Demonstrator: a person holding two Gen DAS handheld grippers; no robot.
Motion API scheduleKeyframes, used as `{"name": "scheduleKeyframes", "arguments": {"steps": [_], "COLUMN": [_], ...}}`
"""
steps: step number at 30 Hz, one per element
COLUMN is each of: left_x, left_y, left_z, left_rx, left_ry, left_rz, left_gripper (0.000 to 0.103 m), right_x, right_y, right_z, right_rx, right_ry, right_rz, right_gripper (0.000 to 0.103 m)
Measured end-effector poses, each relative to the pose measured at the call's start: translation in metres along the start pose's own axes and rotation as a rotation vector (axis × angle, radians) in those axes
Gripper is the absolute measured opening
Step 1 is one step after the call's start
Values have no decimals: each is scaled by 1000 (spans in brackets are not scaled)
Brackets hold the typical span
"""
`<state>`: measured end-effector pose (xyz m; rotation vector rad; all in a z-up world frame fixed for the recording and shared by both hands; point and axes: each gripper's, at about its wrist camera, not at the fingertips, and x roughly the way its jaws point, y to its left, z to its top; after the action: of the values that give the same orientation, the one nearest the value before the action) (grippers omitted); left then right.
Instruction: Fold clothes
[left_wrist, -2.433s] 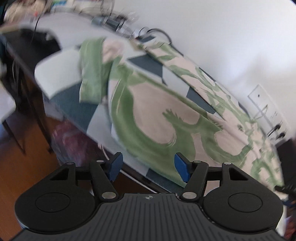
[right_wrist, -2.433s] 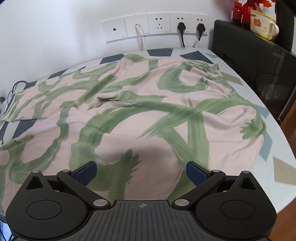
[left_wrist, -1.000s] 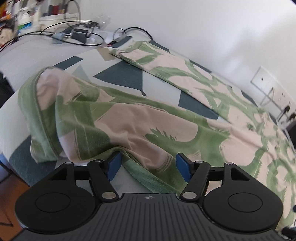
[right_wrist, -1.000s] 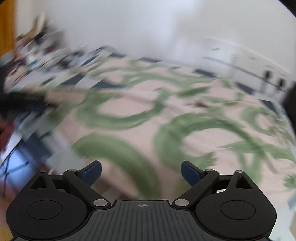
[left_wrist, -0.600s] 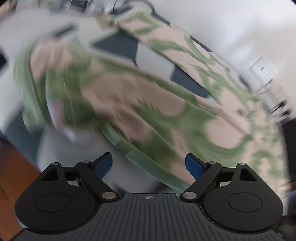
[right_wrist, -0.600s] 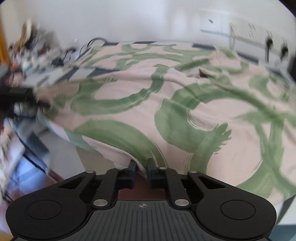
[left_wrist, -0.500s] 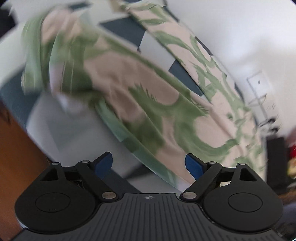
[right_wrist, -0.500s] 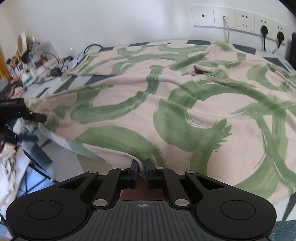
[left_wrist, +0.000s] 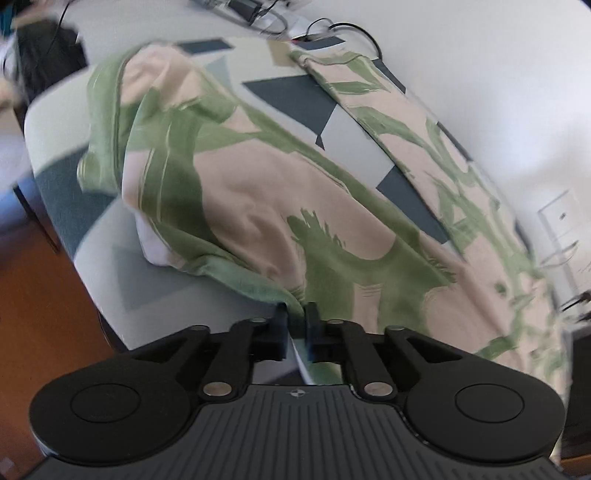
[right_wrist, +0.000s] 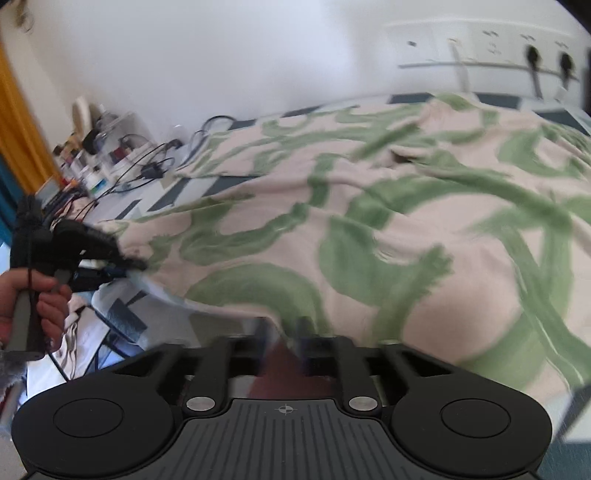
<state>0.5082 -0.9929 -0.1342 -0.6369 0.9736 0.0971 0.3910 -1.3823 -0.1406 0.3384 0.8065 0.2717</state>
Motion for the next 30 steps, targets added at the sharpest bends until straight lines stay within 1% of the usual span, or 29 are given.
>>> {"name": "scheduleKeyframes", "arguments": {"steps": [1, 2, 3, 5, 8, 9, 11, 14, 18, 23, 24, 25, 26, 27, 28, 29, 30], "left_x": [-8, -17, -25, -39, -55, -58, -61, -55, -53, -65, -68, -73, -78, -84, -91, -99, -107], "left_y": [2, 1, -2, -5, -6, -7, -8, -7, -21, -35, -37, -38, -38, -39, -39, -40, -41], "left_z": [-1, -2, -3, -4, -5, -6, -9, -14, -31, -44, -44, -43, -42, -40, -38, -36, -34], "left_rx": [19, 60, 103, 155, 160, 156, 142, 90, 127, 171, 172, 167, 161, 153, 145, 136, 128], "left_ry": [-39, -86, -125, -185, -237, -248, -263, -236, -217, -261, -274, -294, -315, -338, -362, -387, -411], "left_rz": [-20, -24, -20, -26, -42, -48, -60, -45, -34, -73, -78, -86, -95, -108, -121, -133, -145], "left_gripper": [7, 7, 6, 6, 5, 5, 5, 5, 5, 3, 2, 1, 1, 1, 0, 0, 0], "right_x": [-11, -22, -33, -53, -81, -85, -86, -86, -87, -88, -88, -87, -84, -80, -78, -76, -80], "right_y": [-6, -13, -24, -53, -101, -112, -125, -145, -171, -204, -210, -215, -219, -224, -228, -231, -230], "right_z": [-1, -3, -3, -10, -25, -28, -28, -29, -30, -32, -32, -31, -28, -25, -25, -26, -24], "right_rx": [29, 63, 104, 240, 472, 527, 589, 683, 807, 961, 981, 992, 1010, 1038, 1072, 1109, 1119], "right_ry": [-34, -69, -94, -118, -163, -186, -230, -296, -385, -497, -514, -521, -516, -499, -480, -464, -476], "right_rz": [-36, -72, -101, -151, -224, -235, -239, -246, -253, -262, -252, -235, -218, -199, -175, -147, -125], "right_gripper": [50, 53, 53, 53, 52, 52, 52, 52, 51, 47, 44, 38, 28, 20, 7, 4, 4]}}
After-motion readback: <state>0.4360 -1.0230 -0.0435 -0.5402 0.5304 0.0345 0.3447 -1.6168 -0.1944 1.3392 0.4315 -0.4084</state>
